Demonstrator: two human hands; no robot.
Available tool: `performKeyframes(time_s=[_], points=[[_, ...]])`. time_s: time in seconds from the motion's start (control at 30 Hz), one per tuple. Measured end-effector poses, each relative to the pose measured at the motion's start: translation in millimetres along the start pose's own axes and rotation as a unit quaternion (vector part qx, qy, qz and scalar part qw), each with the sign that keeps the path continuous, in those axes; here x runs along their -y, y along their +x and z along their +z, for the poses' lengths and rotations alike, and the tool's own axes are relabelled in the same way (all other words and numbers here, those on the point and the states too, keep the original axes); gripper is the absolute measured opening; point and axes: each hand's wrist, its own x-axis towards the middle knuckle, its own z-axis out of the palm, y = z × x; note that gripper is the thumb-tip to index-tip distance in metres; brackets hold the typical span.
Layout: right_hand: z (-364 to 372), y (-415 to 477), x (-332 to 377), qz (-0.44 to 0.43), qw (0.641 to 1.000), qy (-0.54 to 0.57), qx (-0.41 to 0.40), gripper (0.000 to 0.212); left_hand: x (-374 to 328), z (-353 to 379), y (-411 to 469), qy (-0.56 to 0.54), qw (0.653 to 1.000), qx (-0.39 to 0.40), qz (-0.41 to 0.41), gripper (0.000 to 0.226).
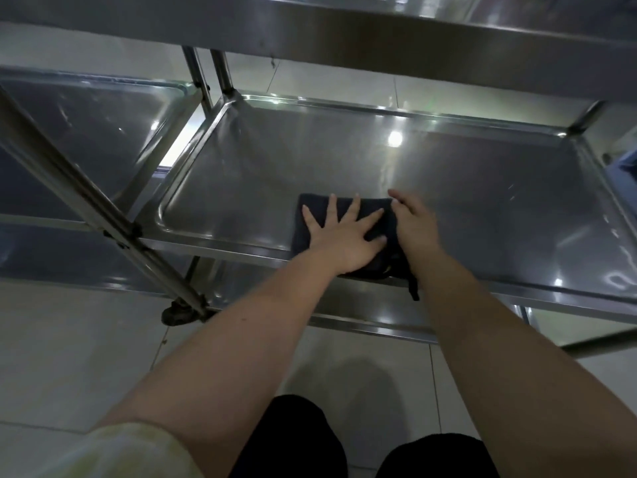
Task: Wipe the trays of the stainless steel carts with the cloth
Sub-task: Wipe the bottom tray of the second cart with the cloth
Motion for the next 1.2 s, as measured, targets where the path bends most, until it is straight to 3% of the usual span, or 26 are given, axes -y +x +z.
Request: performKeyframes(time_s=[0.1,0.17,0.27,0.37,0.5,0.6,0.67,0.77,0.9,1.1,1.2], points=[[-4.8,22.2,3.8,-0.073,0.977,-0.196,0.033,0.038,25.3,-19.7,6.7,0.011,0.994,-0.106,-0.009,0.050],[-9.2,31.5,6.2,-0.092,0.940,-0.320,0.070,0.046,43.7,-28.7,12.1,0.069,0.992,-0.107,-0.019,0.049],[-9.3,28.4,7.5,-0.141,0.898,-0.409,0.075,0.035,53.8,-27.7,14.8,0.094,0.991,-0.098,-0.003,0.039],[-9.4,16.3,15.4,-0.226,0.861,-0.455,0.037,0.025,49.9,-25.9,12.2,0.088,0.979,-0.185,0.025,0.031],[-30.6,-6.2,37.5,-0.295,0.860,-0.416,0.033,0.017,30.0,-38.8,-3.3,0.113,0.959,-0.258,0.046,0.025],[-66.5,-36.3,50.0,-0.363,0.842,-0.399,0.007,0.007,-2.6,-51.2,-24.1,0.105,0.926,-0.342,0.119,0.021],[-94.9,-59.6,48.5,-0.387,0.834,-0.394,-0.007,0.015,-28.3,-50.9,-42.2,0.056,0.910,-0.372,0.174,0.019],[-137.9,-94.8,30.6,-0.403,0.826,-0.392,-0.044,0.030,-64.6,-30.1,-67.2,0.003,0.900,-0.356,0.253,0.019],[-189.9,-140.4,-17.8,-0.377,0.831,-0.402,-0.066,0.033,-108.8,17.4,-86.2,-0.040,0.895,-0.316,0.311,0.037],[-229.5,-201.6,-110.8,-0.294,0.888,-0.335,-0.116,0.031,-147.8,106.2,-98.0,-0.068,0.854,-0.280,0.433,0.031],[-234.8,-219.4,-157.7,-0.260,0.902,-0.321,-0.123,0.028,-152.9,151.4,-98.2,-0.052,0.861,-0.233,0.448,0.034]])
